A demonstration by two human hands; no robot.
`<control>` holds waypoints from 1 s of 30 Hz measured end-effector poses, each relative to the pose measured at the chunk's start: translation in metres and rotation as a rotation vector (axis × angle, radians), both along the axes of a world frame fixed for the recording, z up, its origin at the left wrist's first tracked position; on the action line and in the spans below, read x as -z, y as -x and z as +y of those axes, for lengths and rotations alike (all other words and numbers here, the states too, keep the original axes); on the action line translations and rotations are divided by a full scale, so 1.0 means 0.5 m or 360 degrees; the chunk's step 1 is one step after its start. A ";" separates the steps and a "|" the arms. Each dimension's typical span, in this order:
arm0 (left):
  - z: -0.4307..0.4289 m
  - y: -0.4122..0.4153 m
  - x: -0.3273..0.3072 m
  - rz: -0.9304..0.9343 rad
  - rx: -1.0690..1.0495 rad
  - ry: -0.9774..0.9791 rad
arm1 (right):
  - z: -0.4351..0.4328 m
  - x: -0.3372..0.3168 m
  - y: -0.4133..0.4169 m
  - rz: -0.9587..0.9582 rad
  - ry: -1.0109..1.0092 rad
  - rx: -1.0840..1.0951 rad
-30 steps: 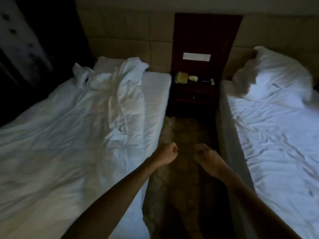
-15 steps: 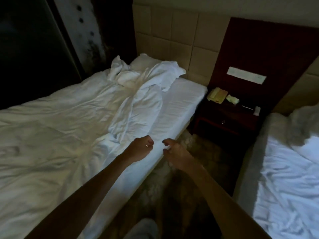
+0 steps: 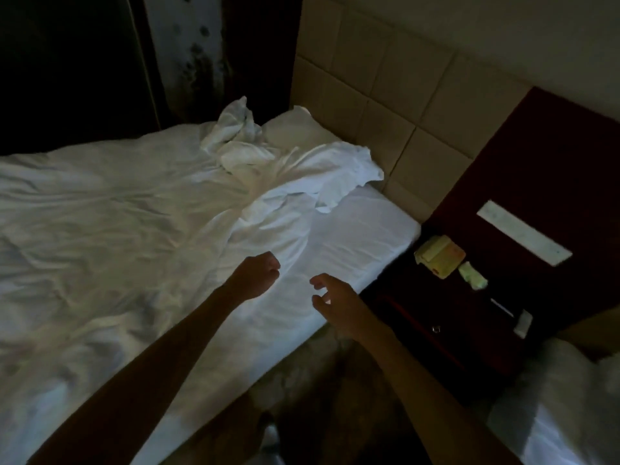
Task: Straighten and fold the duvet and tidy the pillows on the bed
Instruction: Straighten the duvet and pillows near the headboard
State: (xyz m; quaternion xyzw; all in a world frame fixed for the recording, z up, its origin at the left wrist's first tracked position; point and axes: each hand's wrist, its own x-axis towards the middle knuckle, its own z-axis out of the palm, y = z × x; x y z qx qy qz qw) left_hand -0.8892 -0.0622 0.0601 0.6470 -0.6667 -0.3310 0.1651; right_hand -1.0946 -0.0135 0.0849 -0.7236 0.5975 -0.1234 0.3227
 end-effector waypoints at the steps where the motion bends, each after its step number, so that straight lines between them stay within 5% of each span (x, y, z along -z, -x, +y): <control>1: -0.049 0.003 -0.004 0.0003 -0.0013 0.0009 | -0.060 -0.005 0.009 0.0026 0.0006 -0.0028; 15: -0.603 0.004 0.072 -0.0246 -0.0227 -0.0058 | -0.748 0.080 0.099 0.0456 0.0197 -0.0389; 21: -0.805 -0.010 0.271 -0.0540 -0.0424 -0.0319 | -1.056 0.271 0.024 0.0768 0.0396 -0.0898; 30: -0.959 -0.106 0.535 -0.0369 -0.0787 -0.0792 | -1.329 0.536 -0.119 0.0927 0.0795 -0.1598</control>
